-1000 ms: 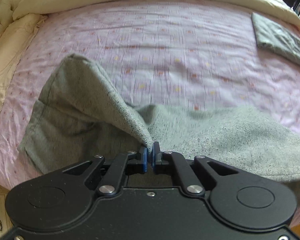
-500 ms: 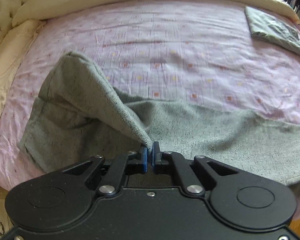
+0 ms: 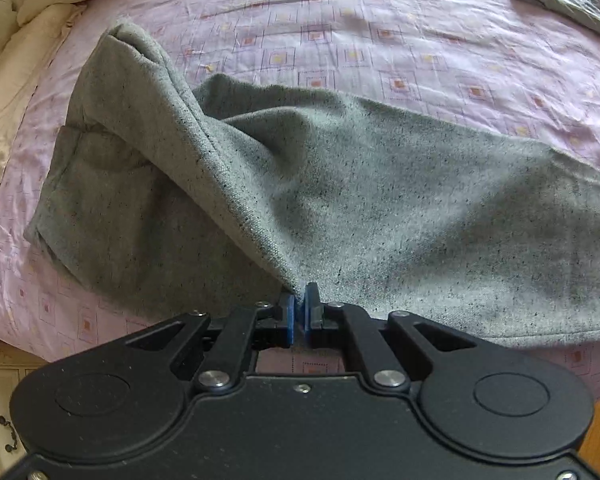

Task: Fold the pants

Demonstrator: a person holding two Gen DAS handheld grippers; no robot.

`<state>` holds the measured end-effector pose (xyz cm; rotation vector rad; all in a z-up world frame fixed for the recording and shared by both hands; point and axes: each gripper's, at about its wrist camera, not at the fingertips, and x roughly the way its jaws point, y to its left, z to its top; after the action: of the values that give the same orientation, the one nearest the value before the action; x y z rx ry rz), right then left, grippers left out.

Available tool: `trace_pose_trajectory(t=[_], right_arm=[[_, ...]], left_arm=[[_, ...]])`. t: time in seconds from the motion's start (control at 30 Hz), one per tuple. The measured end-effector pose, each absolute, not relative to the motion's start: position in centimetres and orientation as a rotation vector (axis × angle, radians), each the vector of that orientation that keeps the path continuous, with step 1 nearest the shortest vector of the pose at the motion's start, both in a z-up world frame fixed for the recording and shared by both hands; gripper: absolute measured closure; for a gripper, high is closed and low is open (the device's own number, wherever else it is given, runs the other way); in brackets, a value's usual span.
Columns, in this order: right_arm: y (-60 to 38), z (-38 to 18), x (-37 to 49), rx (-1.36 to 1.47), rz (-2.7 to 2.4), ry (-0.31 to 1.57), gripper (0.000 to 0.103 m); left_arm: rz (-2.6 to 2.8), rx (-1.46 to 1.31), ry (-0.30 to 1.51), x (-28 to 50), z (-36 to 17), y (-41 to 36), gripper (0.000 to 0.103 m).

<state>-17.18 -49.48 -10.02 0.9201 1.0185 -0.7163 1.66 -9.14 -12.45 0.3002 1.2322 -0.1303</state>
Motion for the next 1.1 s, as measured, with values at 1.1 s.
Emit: trace_pose_trajectory(t=[1.1], right_arm=[[-49.7,-8.3,-14.7,0.670,-0.776,1.022,0.087]], left_arm=[[-0.089,0.204,1.346,2.3,-13.0,-6.1,0.063]])
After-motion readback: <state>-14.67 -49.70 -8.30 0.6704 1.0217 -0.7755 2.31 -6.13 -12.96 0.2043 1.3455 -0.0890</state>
